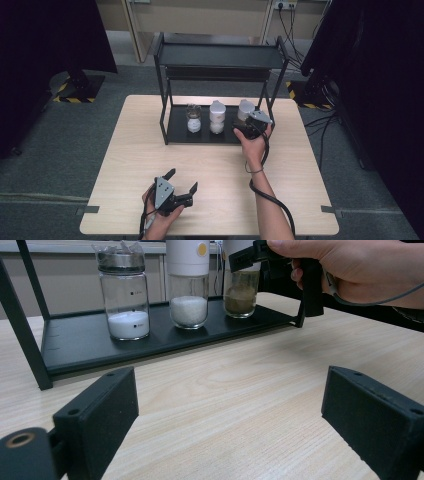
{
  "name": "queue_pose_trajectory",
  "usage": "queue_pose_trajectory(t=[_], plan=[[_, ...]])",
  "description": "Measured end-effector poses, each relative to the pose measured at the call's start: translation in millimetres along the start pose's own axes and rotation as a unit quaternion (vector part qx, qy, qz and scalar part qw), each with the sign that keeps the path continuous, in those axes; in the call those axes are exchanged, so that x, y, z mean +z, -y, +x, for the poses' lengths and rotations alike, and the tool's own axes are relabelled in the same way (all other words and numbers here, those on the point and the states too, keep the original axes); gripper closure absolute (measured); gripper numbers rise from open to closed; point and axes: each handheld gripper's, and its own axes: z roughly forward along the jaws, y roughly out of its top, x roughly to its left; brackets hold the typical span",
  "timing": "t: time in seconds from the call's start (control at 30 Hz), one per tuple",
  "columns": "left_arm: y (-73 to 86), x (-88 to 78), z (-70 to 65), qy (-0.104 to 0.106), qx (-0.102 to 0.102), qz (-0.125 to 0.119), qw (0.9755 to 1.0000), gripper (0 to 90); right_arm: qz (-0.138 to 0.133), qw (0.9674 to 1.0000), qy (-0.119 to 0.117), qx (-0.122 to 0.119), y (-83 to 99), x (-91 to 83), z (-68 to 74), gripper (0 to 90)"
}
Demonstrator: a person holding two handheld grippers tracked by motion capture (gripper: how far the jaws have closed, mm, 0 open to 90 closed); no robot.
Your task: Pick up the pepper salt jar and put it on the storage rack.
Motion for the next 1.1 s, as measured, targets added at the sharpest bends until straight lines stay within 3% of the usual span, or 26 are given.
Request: queue_pose_trajectory(t=[0.57,1.1], plan=[[0.0,0.1,-0.3,0.000,0.002,0.000,1.0000,7.5,0.000,0.9999,-0.009,0.012,6.9,-15.2,2.8,2.8],[0.0,0.1,-1.1,-0.001,0.004,0.000,1.0000,7.5,-0.003,0.9998,-0.019,-0.002,11.7,-37.8,0.8,2.8]])
